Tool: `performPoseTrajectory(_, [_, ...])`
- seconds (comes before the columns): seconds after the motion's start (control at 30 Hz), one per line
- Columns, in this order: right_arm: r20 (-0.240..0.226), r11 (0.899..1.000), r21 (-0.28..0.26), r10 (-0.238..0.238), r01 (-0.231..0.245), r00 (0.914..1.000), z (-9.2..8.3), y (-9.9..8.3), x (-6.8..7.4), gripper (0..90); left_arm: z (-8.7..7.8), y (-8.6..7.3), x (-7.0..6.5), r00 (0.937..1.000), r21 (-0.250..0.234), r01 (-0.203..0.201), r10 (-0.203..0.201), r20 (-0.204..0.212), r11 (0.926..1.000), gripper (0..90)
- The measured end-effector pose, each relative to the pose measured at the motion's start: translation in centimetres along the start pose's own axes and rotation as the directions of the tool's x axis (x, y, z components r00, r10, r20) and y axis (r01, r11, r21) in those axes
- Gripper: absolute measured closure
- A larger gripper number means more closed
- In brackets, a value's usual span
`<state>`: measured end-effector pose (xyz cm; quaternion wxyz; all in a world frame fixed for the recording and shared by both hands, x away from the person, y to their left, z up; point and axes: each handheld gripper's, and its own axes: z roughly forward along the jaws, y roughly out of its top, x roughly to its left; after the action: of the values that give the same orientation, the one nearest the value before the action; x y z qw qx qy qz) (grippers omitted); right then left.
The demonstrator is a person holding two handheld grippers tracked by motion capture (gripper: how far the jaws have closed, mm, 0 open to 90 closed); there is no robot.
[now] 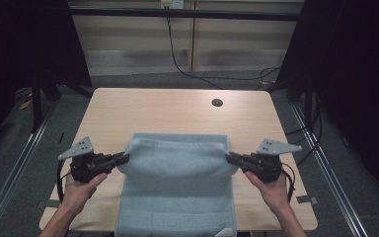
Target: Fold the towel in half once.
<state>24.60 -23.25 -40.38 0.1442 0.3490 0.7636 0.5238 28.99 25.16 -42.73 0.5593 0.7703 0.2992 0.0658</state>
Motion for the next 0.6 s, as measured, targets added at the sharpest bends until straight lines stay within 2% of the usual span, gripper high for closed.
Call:
performPoseTrajectory(0.07, [-0.003,1.0,0.027,0.01,-0.01,0.9999,-0.1,-1.7,0.4,86.2,0.1,-1.3,-0.1,0.9998,0.033,0.016,-0.016,0.01,0.9993,83.4])
performPoseTrajectory(0.13, [-0.025,0.998,0.054,0.04,-0.038,0.9989,-0.2,-3.5,1.1,86.0,0.1,-2.1,-0.6,0.9998,0.058,0.012,-0.013,0.014,0.9982,83.5])
performPoseTrajectory(0.2, [-0.03,0.995,0.096,0.042,-0.039,0.9986,-0.3,-4.8,2.0,85.6,0.0,-3.1,-1.4,0.9993,0.074,0.004,-0.007,0.036,0.9973,83.3])
performPoseTrajectory(0.3, [-0.039,0.991,0.125,0.041,-0.036,0.9984,-1.0,-6.2,3.3,84.9,-0.5,-4.4,-2.3,0.9986,0.099,-0.005,0.0,0.052,0.995,82.5])
performPoseTrajectory(0.33, [-0.039,0.991,0.125,0.041,-0.036,0.9984,-1.0,-6.2,3.3,84.9,-0.5,-4.4,-2.3,0.9986,0.099,-0.005,0.0,0.052,0.995,81.1])
performPoseTrajectory(0.37, [-0.052,0.99,0.136,0.05,-0.043,0.9974,-1.6,-7.2,4.0,83.8,-0.9,-6.1,-2.6,0.9977,0.124,0.014,-0.022,0.064,0.9922,80.6])
performPoseTrajectory(0.4, [-0.052,0.987,0.157,0.038,-0.029,0.9979,-1.5,-7.8,4.4,83.4,-0.9,-6.8,-2.7,0.9977,0.165,0.004,-0.015,0.065,0.9863,80.5])
performPoseTrajectory(0.47, [-0.063,0.978,0.202,0.064,-0.05,0.996,-1.2,-9.0,4.8,82.8,-1.1,-7.8,-2.8,0.9977,0.213,0.0,-0.014,0.067,0.9771,79.7])
performPoseTrajectory(0.5, [-0.071,0.971,0.236,0.057,-0.038,0.9959,-1.0,-9.5,5.3,82.0,-1.1,-8.0,-2.9,0.997,0.223,0.016,-0.032,0.071,0.9747,78.1])
performPoseTrajectory(0.53, [-0.068,0.968,0.251,0.04,-0.022,0.9969,-1.0,-9.6,5.5,81.2,-1.3,-8.2,-3.0,0.9964,0.235,0.004,-0.024,0.081,0.972,77.4])
performPoseTrajectory(0.6, [-0.075,0.969,0.247,0.042,-0.022,0.9963,-1.2,-9.6,5.8,79.0,-1.6,-8.4,-3.4,0.9956,0.252,-0.006,-0.017,0.092,0.9678,75.1])
